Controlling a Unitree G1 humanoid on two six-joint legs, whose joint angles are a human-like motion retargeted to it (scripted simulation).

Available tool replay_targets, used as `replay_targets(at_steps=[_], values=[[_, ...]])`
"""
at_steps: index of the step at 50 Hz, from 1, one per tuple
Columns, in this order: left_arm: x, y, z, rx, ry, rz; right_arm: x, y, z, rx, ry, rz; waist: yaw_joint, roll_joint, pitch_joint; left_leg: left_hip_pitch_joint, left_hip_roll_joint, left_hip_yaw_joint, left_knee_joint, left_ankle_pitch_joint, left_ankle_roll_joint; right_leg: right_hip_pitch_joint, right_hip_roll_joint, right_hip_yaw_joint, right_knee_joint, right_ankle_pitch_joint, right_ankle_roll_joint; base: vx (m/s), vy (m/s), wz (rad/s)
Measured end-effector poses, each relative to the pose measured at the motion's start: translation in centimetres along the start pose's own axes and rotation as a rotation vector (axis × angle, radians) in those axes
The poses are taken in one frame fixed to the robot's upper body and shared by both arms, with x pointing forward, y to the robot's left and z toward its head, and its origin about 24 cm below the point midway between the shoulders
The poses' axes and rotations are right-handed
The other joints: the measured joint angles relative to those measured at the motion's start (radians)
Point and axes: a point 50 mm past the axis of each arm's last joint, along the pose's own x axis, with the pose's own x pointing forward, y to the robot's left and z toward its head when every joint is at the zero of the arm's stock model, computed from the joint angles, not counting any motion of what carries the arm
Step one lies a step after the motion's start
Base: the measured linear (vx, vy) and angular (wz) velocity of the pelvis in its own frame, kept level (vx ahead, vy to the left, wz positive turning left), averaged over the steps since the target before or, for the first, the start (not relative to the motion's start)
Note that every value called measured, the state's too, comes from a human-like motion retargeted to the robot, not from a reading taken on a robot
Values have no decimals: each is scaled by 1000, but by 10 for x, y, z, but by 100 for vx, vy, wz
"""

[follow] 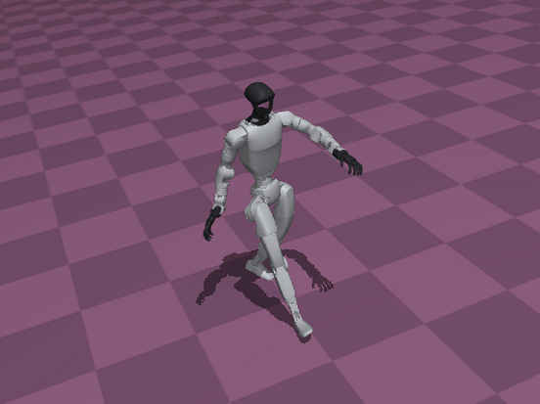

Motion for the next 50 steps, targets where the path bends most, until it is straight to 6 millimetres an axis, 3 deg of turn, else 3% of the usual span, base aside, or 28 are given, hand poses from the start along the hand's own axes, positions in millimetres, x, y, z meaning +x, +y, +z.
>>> replay_targets(at_steps=[3, 5, 8, 10, 12, 13, 16, 19, 23, 27, 30, 33, 35, 37, 39, 42, 44, 47, 50], values=[[17, 11, 28, -1, -94, 61, 4, -22, 0, 50, -12, -31, -66, 32, -15, 18, -26, -70, 19, 47, 5, 54, -63, -121, 3, -74, -16, 79, 5, 164], [22, 10, 45, -68, -147, 105, 5, -34, 7, 92, -45, -52, -88, 72, -16, 26, -23, -116, 33, 112, -23, 75, -72, -103, 20, -69, -71, 75, -23, 103], [13, -9, 49, -272, -152, 120, 6, -42, 18, 100, -96, -79, -74, 121, -14, 40, -43, -189, 73, 294, -107, 93, -82, -37, 81, -43, -146, 76, -32, -23], [3, -23, 42, -403, -111, 110, 6, -35, 34, 73, -139, -71, -58, 115, -3, 22, -102, -170, 155, 419, -128, 104, -134, 26, 136, -45, -170, 76, -16, -91], [-8, -36, 24, -435, -36, 79, 3, -14, 48, 14, -174, -31, -51, 98, 8, -80, -56, -51, 323, 431, -128, 98, -148, 77, 209, -108, -206, 70, -39, -92], [-16, -44, 12, -416, 14, 56, 1, -1, 53, -26, -187, -6, -45, 96, 13, -144, 28, 18, 413, 395, -128, 95, -117, 93, 248, -156, -233, 67, -62, -99], [-42, -70, -29, -287, 188, -30, -13, 47, 73, -142, -270, 92, -13, 74, 41, -284, 255, 221, 530, 239, -20, 98, -60, 151, 362, -277, -260, 67, -53, -122], [-80, -98, -74, -172, 396, -143, -39, 101, 97, -215, -403, 224, 49, 32, 76, -371, 331, 270, 410, 155, 33, 116, -1, 228, 462, -369, -268, 67, -39, -160], [-148, -121, -130, -115, 721, -275, -98, 166, 135, -173, -632, 473, 178, -28, 138, -438, 322, 134, 81, 227, -14, 160, 109, 351, 599, -480, -303, 69, -34, -195], [-224, -129, -166, -115, 1027, -351, -177, 199, 201, -172, -979, 690, 293, -55, 226, -483, 357, 3, -182, 440, -108, 255, 213, 432, 731, -585, -354, 72, -15, -160], [-280, -135, -175, -152, 1197, -401, -251, 198, 267, -202, -1339, 696, 342, -78, 247, -578, 309, 102, -245, 589, -128, 293, 180, 465, 830, -660, -344, 73, 21, -97], [-345, -132, -175, -211, 1364, -351, -340, 179, 317, -68, -1660, 680, 466, -63, 205, -645, 387, 339, -241, 615, -128, 342, 250, 543, 783, -670, -352, 83, -5, -177], [-398, -127, -167, -249, 1509, -281, -384, 165, 328, 55, -1786, 732, 591, -63, 115, -643, 456, 526, -246, 632, -128, 391, 307, 632, 678, -611, -351, 102, -16, -242], [-449, -121, -155, -286, 1672, -199, -405, 156, 325, 146, -1831, 830, 696, -81, 24, -611, 444, 684, -264, 635, -119, 463, 314, 707, 543, -478, -312, 108, 7, -169], [-499, -118, -136, -307, 1850, -150, -403, 153, 315, 163, -1815, 928, 744, -92, -57, -577, 352, 771, -295, 633, -108, 537, 296, 755, 430, -295, -241, 108, 32, -35], [-568, -113, -96, -311, 2122, -127, -371, 159, 293, 64, -1716, 1044, 775, -41, -160, -507, 248, 784, -308, 638, -99, 619, 300, 796, 362, -34, -137, 107, 39, 18], [-598, -113, -69, -321, 2276, -114, -342, 166, 278, -30, -1626, 1077, 795, 20, -201, -450, 241, 771, -304, 592, -50, 599, 259, 686, 429, 6, -134, 99, 37, -14], [-615, -124, -44, -368, 2403, -116, -300, 178, 258, -119, -1464, 1053, 823, 60, -194, -388, 254, 802, -229, 403, 73, 502, 38, 380, 565, -105, -212, 83, 34, -42], [-593, -152, -48, -428, 2321, -269, -254, 186, 238, -135, -1271, 948, 814, 41, -114, -411, 250, 797, 22, 189, 102, 396, -178, 246, 553, -194, -206, 67, 31, 13]])
